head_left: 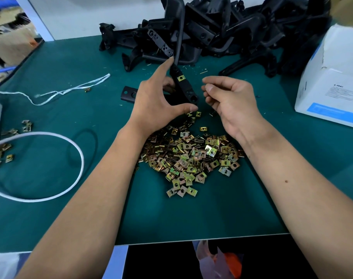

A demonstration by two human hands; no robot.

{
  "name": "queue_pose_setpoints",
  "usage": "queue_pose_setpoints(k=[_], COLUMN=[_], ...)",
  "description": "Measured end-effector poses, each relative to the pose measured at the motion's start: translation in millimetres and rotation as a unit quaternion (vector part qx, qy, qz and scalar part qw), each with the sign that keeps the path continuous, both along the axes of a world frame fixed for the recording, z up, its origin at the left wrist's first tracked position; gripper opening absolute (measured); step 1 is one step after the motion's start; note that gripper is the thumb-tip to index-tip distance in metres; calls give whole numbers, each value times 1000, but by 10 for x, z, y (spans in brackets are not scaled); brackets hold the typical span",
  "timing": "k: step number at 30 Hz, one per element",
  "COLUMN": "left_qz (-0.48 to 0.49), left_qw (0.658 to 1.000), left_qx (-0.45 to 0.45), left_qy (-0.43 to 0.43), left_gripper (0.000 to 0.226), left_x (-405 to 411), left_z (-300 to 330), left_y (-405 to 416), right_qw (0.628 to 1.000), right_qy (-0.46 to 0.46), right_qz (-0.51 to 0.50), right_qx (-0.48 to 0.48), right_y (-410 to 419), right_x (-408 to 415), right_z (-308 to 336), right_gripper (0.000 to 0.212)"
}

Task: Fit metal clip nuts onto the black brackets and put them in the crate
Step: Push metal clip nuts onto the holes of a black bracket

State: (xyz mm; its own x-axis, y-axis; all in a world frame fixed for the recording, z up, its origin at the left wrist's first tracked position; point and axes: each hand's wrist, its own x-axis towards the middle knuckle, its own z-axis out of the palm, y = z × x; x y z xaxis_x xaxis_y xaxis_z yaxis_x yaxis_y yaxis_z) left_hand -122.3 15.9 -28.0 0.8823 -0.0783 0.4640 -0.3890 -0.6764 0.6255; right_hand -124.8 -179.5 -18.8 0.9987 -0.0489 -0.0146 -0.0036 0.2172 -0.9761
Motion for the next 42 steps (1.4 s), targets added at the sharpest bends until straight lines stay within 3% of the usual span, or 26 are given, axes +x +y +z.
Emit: queue_pose_setpoints(k=[4,9,19,25,31,36,42], left_qz=[4,2,1,-6,-12,-21,-12], left_qw=[1000,1000,1000,1000,1000,999,999], left_qx=[-1,0,9,12,23,19,23], left_qy=[3,8,13,5,-9,-23,-26], left_gripper=[119,119,118,119,120,118,118], left_x=[-3,-18,-36,-38,-38,-50,-71], left_z=[-1,19,43,45,38,65,92], left_y=[-5,-16,-24,-27,-6,-5,-21], right_qw=[1000,1000,994,990,985,990,995], right_qy=[4,7,-29,-44,-60,-46,-29], right_qz=[4,-12,45,44,57,72,65], right_qx=[-8,14,-96,-123,-151,-108,-67], right_y=[-3,21,5,17,-31,-48,-44], right_x=[16,18,4,39,49,44,57], right_z=[-15,-29,-12,-37,-39,-2,-33], right_gripper=[25,15,33,15,12,7,15])
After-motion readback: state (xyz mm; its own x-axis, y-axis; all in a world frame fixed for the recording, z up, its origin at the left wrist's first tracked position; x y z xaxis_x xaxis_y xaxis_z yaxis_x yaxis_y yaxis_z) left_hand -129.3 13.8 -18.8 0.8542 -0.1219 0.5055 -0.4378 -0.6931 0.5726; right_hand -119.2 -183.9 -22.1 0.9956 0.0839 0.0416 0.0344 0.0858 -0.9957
